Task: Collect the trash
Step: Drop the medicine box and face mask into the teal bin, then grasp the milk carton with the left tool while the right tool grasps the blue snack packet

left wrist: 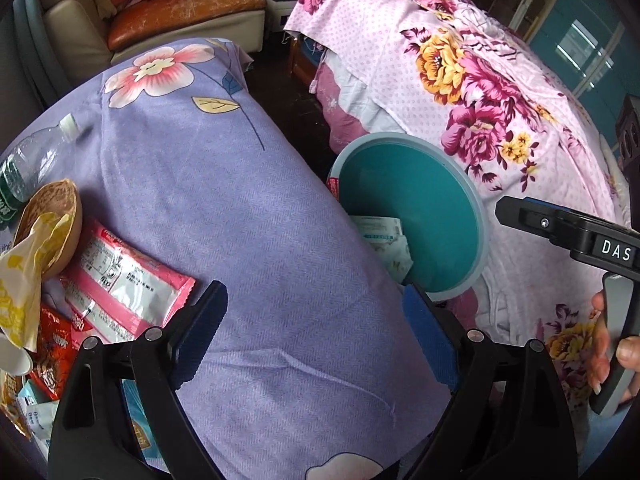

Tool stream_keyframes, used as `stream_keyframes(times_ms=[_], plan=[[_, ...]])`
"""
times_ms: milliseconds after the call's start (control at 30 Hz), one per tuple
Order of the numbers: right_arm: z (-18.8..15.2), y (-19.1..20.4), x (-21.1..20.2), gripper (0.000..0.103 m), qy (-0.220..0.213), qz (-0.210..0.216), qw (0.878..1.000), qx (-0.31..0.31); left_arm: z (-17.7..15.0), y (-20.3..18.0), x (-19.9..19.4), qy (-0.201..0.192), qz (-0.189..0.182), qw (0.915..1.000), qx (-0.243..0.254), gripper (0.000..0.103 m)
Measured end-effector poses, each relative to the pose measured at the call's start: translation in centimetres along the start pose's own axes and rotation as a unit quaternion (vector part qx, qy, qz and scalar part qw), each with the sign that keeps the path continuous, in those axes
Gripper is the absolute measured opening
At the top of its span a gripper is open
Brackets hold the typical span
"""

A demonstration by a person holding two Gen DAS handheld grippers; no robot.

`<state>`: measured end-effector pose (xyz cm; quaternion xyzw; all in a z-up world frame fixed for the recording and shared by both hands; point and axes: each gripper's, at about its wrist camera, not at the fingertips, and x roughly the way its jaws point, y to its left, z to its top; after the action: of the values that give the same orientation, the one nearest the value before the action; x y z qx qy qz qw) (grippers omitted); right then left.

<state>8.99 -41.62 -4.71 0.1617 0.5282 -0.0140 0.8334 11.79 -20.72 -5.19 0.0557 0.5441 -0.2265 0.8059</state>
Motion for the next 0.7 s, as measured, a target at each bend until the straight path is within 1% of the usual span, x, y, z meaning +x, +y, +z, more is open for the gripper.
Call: stream_keyframes(times_ms=[433, 600, 700], plan=[[-2.1, 5.8, -1.6, 0.075, 0.002, -0.003, 0.999, -0.044, -4.3, 5.3, -4.6, -0.025, 0.003, 0.9985, -0.049, 0.09], [-3.1, 8.8, -2.3, 0.076, -0.004, -0.008, 0.997, -0.083, -6.5, 7.6, -7.0, -0.043, 0.004, 0.9967, -0.068, 0.09], [-3.8, 10.9, -2.2, 0.076, 0.001, -0.007, 0.993, -0.114, -7.9, 9.1, -8.4, -0.052, 0.009, 0.9953, -0.081, 0.09]])
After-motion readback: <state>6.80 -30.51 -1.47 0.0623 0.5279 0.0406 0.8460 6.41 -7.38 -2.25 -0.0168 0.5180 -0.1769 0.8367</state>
